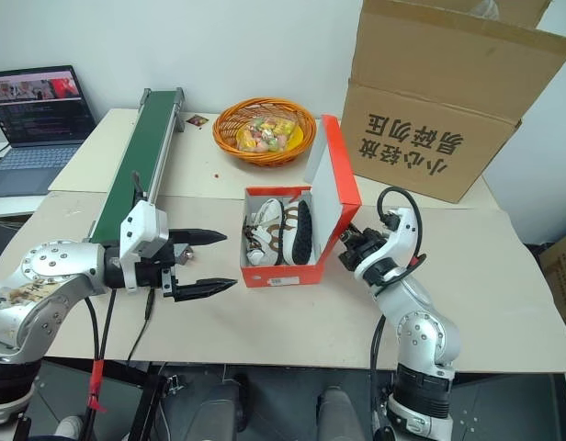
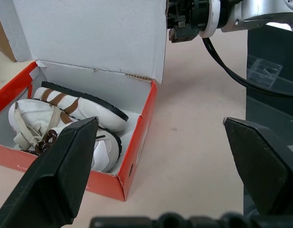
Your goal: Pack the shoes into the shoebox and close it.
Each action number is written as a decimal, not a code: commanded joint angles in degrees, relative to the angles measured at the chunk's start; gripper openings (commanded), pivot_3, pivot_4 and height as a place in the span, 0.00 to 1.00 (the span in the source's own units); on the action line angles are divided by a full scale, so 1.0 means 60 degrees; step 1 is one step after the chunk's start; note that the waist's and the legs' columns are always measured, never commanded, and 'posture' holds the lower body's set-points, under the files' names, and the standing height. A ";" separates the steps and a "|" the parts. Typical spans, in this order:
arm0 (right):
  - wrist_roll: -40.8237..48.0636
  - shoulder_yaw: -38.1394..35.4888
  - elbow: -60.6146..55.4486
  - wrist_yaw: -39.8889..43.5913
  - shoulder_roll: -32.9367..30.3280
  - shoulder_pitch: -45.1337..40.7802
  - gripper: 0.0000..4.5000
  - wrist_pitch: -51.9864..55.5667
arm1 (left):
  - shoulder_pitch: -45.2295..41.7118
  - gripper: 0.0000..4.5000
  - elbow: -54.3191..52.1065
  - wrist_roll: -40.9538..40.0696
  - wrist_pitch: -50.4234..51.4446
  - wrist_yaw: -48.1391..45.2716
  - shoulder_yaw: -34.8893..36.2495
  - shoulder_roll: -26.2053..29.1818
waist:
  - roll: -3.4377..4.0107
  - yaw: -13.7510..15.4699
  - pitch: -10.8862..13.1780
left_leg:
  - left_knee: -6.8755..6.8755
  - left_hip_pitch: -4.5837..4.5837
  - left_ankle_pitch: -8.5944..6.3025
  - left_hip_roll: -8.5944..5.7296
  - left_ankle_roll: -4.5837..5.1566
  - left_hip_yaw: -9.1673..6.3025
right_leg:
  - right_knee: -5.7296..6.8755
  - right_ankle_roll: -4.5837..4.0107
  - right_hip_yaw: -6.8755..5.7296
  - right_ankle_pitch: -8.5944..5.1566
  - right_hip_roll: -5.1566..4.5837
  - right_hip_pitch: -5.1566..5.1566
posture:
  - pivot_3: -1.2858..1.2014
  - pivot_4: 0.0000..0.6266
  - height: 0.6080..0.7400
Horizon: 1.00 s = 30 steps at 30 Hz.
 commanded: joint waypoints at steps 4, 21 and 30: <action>0.0461 0.0901 -0.0873 0.0215 -0.0417 -0.1219 0.01 0.0237 | -0.0205 1.00 -0.0257 -0.0070 0.0037 0.0145 0.0187 0.0167 | 0.0002 -0.0048 0.0001 | 0.0000 -0.0001 0.0000 0.0000 0.0000 0.0001 | 0.0002 0.0001 0.0003 0.0000 0.0000 -0.0005 | 0.52 0.24 0.86; -0.0019 0.2599 0.0858 0.2035 -0.2259 -0.4871 0.01 0.0901 | -0.0037 1.00 -0.0928 -0.0507 0.0537 0.0691 0.0441 0.0123 | 0.0002 0.0024 0.0002 | 0.0004 -0.0006 0.0000 0.0003 0.0000 0.0003 | 0.0004 -0.0030 -0.0006 0.0013 0.0000 -0.0007 | 0.52 0.24 0.86; -0.1517 0.3443 0.3758 0.3394 -0.2091 -0.6855 0.01 -0.0396 | 0.0221 1.00 -0.1052 -0.0554 0.0556 0.0996 0.0652 0.0228 | 0.0002 0.0011 0.0002 | 0.0002 -0.0007 0.0001 0.0002 0.0002 0.0005 | 0.0004 -0.0032 -0.0008 0.0012 0.0001 -0.0007 | 0.52 0.24 0.86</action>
